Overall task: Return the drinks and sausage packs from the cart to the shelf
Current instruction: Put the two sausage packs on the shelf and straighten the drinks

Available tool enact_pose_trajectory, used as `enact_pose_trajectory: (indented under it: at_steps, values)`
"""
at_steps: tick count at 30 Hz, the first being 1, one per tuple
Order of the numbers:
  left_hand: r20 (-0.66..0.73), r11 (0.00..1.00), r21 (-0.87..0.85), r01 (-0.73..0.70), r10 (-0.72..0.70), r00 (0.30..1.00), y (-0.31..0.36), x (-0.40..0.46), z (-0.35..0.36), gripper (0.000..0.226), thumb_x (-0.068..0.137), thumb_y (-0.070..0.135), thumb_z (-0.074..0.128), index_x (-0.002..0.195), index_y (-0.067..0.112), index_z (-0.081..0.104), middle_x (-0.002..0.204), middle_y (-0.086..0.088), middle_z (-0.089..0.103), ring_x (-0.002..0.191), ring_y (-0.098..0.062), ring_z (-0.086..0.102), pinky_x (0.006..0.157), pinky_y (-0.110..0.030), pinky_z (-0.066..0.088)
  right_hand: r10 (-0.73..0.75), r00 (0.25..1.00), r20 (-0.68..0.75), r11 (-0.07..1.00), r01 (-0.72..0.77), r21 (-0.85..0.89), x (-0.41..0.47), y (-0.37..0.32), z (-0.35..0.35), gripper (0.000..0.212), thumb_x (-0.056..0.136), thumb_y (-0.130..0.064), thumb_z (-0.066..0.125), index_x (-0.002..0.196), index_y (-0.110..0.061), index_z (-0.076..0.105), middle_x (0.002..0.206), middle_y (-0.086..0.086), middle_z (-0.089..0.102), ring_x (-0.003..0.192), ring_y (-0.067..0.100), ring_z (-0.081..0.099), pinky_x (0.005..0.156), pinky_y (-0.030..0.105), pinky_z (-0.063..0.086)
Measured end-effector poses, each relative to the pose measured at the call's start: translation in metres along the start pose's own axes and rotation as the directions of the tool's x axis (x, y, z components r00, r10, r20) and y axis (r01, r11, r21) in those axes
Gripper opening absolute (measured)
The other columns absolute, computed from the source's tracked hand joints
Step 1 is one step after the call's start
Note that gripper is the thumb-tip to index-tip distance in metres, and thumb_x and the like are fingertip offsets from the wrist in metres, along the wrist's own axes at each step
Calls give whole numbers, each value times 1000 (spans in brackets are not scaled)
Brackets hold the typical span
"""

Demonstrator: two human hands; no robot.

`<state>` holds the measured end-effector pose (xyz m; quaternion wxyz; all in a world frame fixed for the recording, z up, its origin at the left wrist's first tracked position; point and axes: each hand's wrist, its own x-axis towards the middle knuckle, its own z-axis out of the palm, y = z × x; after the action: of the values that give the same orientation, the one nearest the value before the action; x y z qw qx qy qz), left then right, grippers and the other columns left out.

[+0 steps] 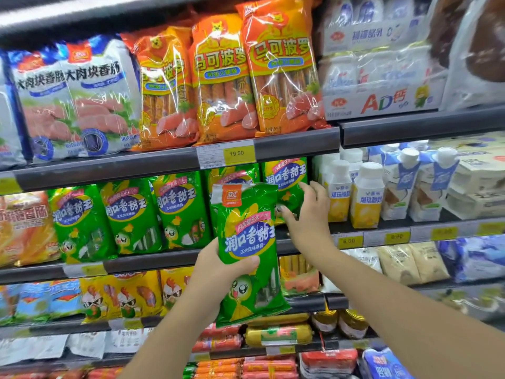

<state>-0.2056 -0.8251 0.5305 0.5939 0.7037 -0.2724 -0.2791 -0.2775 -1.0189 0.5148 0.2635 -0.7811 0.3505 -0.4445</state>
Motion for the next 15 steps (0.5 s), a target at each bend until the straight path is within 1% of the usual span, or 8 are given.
enact_pose_trajectory:
  at_steps: [2,3,4,6,8,12,14,15]
  values:
    - [24,1000,-22,-6,7,1000,5,6,12,44,75,12,85,112,21,64,95,10,78,87,-7,73,77,-26,52,30,999,41,982,-37,185,-8,3,-10,30,96,-29,58,122,-14,56,121,4,54,110,17,53,101,34,43]
    - [39,999,-40,-4,5,999,8,10,18,43,76,11,84,112,20,64,97,8,78,90,-10,74,77,-28,53,72,991,116,950,-104,294,-11,5,-15,22,97,-32,55,114,-18,59,110,0,60,97,14,59,93,37,48]
    - [48,998,-58,-5,8,999,10,16,25,41,76,9,84,111,18,65,98,5,78,92,-15,74,77,-30,55,94,971,218,912,-172,373,-13,6,-21,23,97,-38,54,111,-20,60,104,-2,64,91,11,61,90,38,50]
    - [68,996,-84,-18,24,997,17,26,37,40,77,6,82,111,16,66,100,0,78,93,-19,74,75,-30,56,95,894,437,878,-282,387,-14,9,-32,44,92,-51,57,123,-20,57,115,-7,65,105,10,61,99,41,48]
    - [90,995,-92,-38,46,995,26,36,49,36,78,3,80,108,16,66,99,-1,78,91,-17,75,73,-28,56,135,825,549,850,-381,363,-12,12,-40,61,85,-54,64,135,-23,47,131,-9,56,121,11,53,105,44,45]
    - [70,995,-7,-101,101,992,40,54,65,36,77,13,83,108,20,67,102,4,77,99,-16,72,85,-31,54,174,830,530,743,-464,482,7,15,-44,39,85,-38,72,118,-25,56,124,2,65,116,21,62,102,48,49]
    - [10,987,73,-141,141,990,44,61,69,42,74,30,85,110,23,63,106,11,73,102,-11,67,92,-33,52,203,840,504,739,-469,484,20,12,-40,44,86,-34,72,123,-16,57,121,5,67,112,24,65,98,49,52]
    - [-26,976,150,-157,162,986,45,63,68,43,74,36,84,107,24,58,103,17,68,99,-6,63,91,-28,50,216,847,487,734,-469,490,26,10,-38,48,86,-32,73,127,-12,56,121,7,68,110,25,66,95,49,53]
